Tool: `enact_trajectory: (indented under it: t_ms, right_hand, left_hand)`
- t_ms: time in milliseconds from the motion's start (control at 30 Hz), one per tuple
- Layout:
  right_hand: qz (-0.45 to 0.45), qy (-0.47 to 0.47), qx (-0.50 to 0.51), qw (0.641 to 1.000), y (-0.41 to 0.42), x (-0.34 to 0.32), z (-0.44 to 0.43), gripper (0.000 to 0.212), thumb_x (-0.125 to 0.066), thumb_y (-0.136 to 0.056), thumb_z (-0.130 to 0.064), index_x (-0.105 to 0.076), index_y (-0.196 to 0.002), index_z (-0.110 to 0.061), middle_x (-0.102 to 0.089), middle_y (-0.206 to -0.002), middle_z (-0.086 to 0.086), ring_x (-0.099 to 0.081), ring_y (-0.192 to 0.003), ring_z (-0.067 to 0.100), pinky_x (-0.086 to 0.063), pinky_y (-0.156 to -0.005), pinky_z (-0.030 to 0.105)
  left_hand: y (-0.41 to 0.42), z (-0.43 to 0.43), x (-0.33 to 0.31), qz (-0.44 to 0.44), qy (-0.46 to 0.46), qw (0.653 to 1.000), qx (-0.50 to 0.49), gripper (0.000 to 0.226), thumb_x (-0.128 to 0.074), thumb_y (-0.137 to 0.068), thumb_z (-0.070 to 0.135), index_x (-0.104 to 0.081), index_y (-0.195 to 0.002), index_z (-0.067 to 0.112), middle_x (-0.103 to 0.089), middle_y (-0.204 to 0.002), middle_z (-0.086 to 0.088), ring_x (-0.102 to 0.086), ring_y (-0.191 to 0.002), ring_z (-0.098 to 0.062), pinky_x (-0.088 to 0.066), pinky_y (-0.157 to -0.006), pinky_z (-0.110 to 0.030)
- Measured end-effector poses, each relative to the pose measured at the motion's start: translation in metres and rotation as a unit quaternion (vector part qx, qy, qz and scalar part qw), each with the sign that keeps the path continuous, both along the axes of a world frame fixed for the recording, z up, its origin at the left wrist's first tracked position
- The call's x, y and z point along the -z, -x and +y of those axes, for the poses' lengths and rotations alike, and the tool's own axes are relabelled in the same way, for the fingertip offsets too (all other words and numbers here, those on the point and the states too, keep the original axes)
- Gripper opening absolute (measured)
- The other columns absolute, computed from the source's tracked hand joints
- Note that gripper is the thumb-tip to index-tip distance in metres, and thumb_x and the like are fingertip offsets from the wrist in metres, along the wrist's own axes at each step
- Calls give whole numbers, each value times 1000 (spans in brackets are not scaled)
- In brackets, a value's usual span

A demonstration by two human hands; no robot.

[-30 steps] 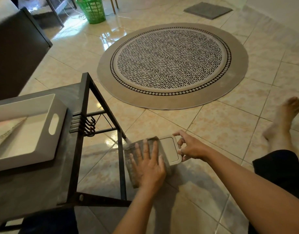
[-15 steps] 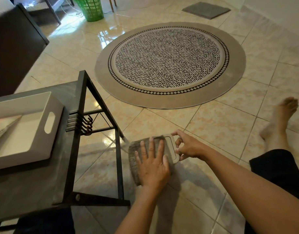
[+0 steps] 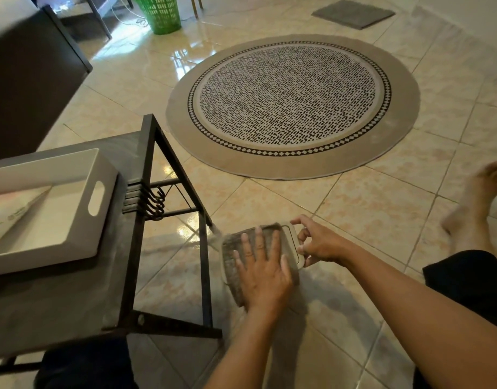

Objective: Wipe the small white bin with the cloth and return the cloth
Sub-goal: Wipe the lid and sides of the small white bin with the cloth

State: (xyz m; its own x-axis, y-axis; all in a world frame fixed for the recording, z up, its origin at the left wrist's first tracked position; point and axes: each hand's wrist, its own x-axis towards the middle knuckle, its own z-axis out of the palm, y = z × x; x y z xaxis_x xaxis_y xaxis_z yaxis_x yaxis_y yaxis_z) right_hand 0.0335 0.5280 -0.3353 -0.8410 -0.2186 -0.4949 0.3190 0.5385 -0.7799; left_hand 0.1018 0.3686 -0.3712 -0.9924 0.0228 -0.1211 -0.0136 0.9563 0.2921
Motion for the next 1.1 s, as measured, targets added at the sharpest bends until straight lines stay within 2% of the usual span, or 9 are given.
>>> enact_trajectory:
  t_ms: [133, 267, 367, 467, 567, 667, 800, 1000, 1100]
  right_hand:
    - [-1, 2, 1, 1000, -3, -2, -1, 59, -59, -87, 11, -42, -134, -22, -55, -95, 11, -66, -84, 27, -64, -72, 50]
    - [13, -18, 9, 1000, -6, 0, -2, 64, -62, -89, 6, -38, -141, -24, -54, -98, 10, -69, -86, 27, -65, -68, 40]
    - [6, -14, 6, 1000, -3, 0, -1, 64, -61, -89, 7, -39, -140, -24, -54, -98, 10, -70, -86, 28, -65, -67, 39]
    - [-5, 4, 1, 1000, -1, 0, 0, 61, -60, -87, 10, -43, -136, -23, -52, -94, 10, -65, -77, 25, -64, -70, 47]
    - [-2, 16, 6, 1000, -3, 2, 0, 60, -58, -85, 11, -46, -133, -23, -54, -93, 11, -66, -83, 29, -63, -72, 53]
    - [11, 7, 15, 1000, -6, 4, -1, 63, -59, -89, 9, -40, -139, -26, -52, -96, 10, -67, -81, 25, -64, -70, 46]
    - [16, 0, 19, 1000, -6, 3, -2, 68, -59, -89, 8, -37, -142, -28, -54, -101, 12, -68, -92, 27, -65, -66, 37]
    - [1, 25, 35, 999, -12, 1, -3, 66, -59, -87, 10, -41, -137, -29, -51, -95, 8, -62, -85, 25, -64, -72, 50]
    - [20, 26, 81, 996, -24, 5, -7, 65, -58, -90, 6, -38, -140, -30, -50, -96, 7, -64, -85, 24, -65, -70, 46]
  left_hand:
    - [23, 8, -6, -4, 8, 996, 90, 59, -15, -100, 49, 14, -151, 42, 27, -160, 3, 33, -144, -24, 11, -118, -56]
    - [32, -32, -2, -27, 15, 999, -16, 65, -17, -99, 47, 19, -151, 36, 26, -162, -1, 33, -144, -26, 11, -117, -59]
    - [10, -27, -6, -35, 5, 998, -50, 65, -1, -90, 52, 22, -150, 36, 34, -158, -1, 38, -141, -25, 16, -116, -57]
    - [-2, 3, -8, -18, 8, 999, 29, 64, -3, -92, 51, 21, -150, 38, 34, -158, 0, 35, -142, -26, 15, -116, -55]
    - [18, 12, -9, -13, 14, 995, 95, 60, -12, -99, 46, 16, -151, 40, 30, -159, 3, 34, -143, -25, 10, -118, -57]
    - [33, -16, -12, -23, 2, 999, 38, 61, -19, -102, 45, 16, -152, 39, 29, -159, 3, 32, -144, -25, 10, -118, -58]
    - [16, -36, -4, -23, 7, 996, -89, 65, -20, -102, 47, 20, -151, 33, 39, -156, -1, 38, -140, -26, 14, -117, -57]
    - [-5, 16, 1, 9, 5, 999, 42, 63, -6, -94, 53, 12, -152, 37, 25, -160, -1, 26, -146, -29, 13, -116, -55]
    - [14, 5, -4, -1, -5, 1000, -12, 61, -2, -93, 52, 20, -148, 40, 35, -156, 3, 31, -145, -24, 14, -117, -54]
